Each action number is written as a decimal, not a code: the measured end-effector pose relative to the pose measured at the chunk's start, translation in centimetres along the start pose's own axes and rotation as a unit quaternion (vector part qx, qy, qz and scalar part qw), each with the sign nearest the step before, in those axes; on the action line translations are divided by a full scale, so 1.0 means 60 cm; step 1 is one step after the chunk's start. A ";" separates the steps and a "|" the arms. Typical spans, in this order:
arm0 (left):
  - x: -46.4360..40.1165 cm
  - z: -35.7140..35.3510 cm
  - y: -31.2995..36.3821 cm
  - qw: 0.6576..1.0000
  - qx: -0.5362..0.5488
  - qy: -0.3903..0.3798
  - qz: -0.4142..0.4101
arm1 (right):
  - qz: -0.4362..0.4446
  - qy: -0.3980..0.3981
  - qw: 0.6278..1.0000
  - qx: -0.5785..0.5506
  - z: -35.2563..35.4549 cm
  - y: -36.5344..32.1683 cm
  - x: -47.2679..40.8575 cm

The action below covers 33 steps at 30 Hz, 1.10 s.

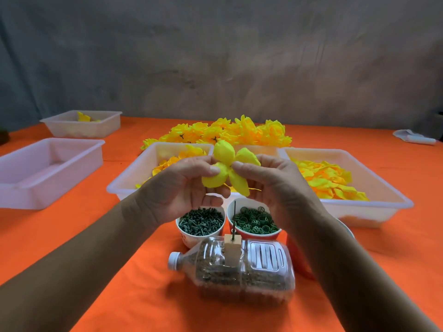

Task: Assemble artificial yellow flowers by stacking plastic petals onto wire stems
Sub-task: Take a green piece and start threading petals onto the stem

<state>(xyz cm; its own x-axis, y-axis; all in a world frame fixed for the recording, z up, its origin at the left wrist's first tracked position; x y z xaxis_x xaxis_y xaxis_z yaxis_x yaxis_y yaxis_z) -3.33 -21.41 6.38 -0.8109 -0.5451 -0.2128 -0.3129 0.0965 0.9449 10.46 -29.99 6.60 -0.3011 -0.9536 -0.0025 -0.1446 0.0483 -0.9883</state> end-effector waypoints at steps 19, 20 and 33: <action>-0.002 -0.032 0.007 0.988 -0.091 0.125 0.008 | -0.077 -0.042 0.992 0.086 0.020 -0.012 0.013; -0.001 -0.033 0.007 0.988 -0.095 0.125 0.010 | -0.079 -0.047 0.993 0.078 0.020 -0.011 0.012; -0.007 -0.042 0.010 0.986 -0.076 0.148 -0.002 | -0.140 -0.024 0.990 -0.020 0.009 -0.019 0.011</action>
<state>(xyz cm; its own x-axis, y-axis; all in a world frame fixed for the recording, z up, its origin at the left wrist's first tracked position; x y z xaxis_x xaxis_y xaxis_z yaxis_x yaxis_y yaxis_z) -1.90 -23.23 7.65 -0.6233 -0.7664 -0.1553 -0.2193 -0.0193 0.9755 10.94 -30.84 7.62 -0.1991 -0.9442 0.2625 -0.2531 -0.2092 -0.9446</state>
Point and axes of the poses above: each hand's wrist, its own x-axis away from the middle knuckle, its own z-axis out of the back of the hand, y = z × x, the point moved 1 cm from there along -x, towards the middle knuckle, and after that the axes turned 8 degrees about -z, right-handed, at the moved point
